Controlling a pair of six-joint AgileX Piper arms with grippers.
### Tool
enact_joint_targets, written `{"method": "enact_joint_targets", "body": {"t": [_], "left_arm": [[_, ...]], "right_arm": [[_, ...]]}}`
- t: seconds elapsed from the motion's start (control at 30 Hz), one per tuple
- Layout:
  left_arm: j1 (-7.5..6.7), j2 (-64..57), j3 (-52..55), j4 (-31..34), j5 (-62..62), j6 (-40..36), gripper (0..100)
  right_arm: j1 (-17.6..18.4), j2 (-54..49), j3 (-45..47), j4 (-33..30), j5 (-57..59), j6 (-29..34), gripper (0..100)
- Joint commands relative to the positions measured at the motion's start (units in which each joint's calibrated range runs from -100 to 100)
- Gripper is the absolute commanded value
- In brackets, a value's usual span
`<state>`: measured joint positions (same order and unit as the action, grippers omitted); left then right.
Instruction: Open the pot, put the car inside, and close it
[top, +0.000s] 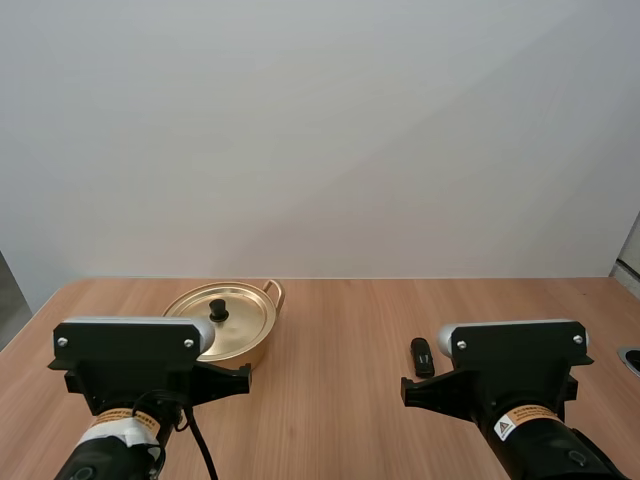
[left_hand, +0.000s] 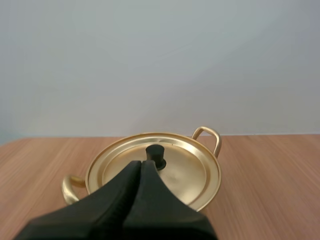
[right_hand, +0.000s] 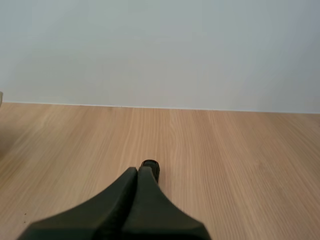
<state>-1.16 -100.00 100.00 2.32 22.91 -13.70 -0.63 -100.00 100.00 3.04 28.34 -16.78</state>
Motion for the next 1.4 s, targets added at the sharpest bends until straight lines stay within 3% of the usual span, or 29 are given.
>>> {"method": "enact_joint_targets", "body": {"t": [0.0,0.4,0.53,0.63,0.77,0.87,0.97,1.07,1.17,1.37], "left_arm": [[0.03,0.0,0.0,0.0,-8.1,0.0,0],[0.03,0.0,0.0,0.0,-59.0,12.7,0],[0.03,0.0,-0.6,-2.9,-59.6,12.8,0],[0.03,0.0,-1.8,-6.4,-56.4,12.8,0],[0.03,0.0,-6.3,-6.0,-44.8,19.4,0],[0.03,0.0,-11.5,-6.0,-29.7,20.8,0],[0.03,0.0,-18.1,-6.6,-11.2,17.3,0],[0.03,0.0,-23.1,-6.8,2.5,14.9,0],[0.03,1.7,-26.2,-6.8,8.8,14.9,0],[0.03,6.9,-30.6,-8.6,24.2,16.9,0]], "right_arm": [[0.0,0.0,0.0,-0.3,-5.3,0.0,0],[0.0,0.0,0.0,-0.2,-49.5,0.0,0],[0.0,0.0,0.0,-0.2,-57.1,0.0,0],[0.0,0.0,0.0,-0.4,-58.8,-0.6,0],[0.0,0.0,0.0,-0.4,-60.0,-11.6,0],[0.0,0.0,0.0,-0.4,-59.8,-19.4,0],[0.0,0.0,0.0,-0.4,-55.5,-23.6,0],[0.0,0.0,-0.6,-0.4,-44.1,-27.4,0],[0.0,0.0,-5.2,-0.4,-28.3,-29.4,0],[0.0,0.0,-14.2,-0.4,-0.1,-29.0,0]]}}
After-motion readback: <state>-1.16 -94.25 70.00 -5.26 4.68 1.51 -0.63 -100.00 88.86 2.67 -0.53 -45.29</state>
